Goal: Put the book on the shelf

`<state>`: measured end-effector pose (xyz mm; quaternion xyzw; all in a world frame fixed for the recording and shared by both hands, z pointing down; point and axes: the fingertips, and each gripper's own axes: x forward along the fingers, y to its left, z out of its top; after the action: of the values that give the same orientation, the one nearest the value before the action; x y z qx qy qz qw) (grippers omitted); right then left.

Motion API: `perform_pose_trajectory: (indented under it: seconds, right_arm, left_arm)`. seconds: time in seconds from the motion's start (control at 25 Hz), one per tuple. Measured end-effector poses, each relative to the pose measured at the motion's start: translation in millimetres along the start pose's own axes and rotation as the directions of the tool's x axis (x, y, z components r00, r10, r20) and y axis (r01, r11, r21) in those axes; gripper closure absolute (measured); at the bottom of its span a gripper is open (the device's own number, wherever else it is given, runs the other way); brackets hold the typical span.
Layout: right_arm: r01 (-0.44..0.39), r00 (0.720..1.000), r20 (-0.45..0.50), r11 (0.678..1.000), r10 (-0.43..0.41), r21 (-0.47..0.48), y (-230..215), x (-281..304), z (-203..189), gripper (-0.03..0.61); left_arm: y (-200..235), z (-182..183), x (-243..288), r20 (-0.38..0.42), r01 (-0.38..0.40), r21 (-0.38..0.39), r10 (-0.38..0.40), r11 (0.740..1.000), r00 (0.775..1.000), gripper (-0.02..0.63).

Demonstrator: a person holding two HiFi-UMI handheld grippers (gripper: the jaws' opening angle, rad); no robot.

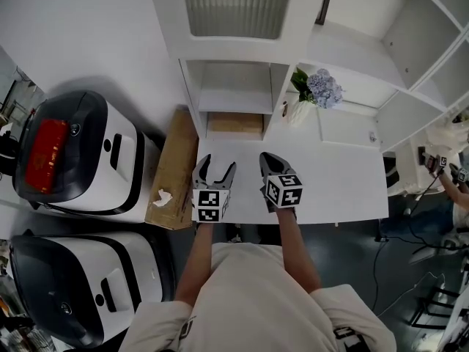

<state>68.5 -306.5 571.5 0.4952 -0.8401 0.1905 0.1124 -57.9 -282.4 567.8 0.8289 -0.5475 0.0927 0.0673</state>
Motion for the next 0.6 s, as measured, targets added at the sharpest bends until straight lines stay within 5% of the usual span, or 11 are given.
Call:
perform_pose_trajectory:
  seconds: [0.16,0.6]
  right_arm:
    - [-0.009,1.0,0.009,1.0,0.009,0.012,3,3,3,0.552]
    - [-0.018,1.0,-0.007,1.0,0.018,0.015,2,5,-6,0.552]
  left_arm:
    - [3,0,1,0.003,-0.007,0.003,0.007,1.0,1.0,0.314]
    - [12,-3,0,0.018,-0.063,0.013,0.062,0.998,0.998,0.571]
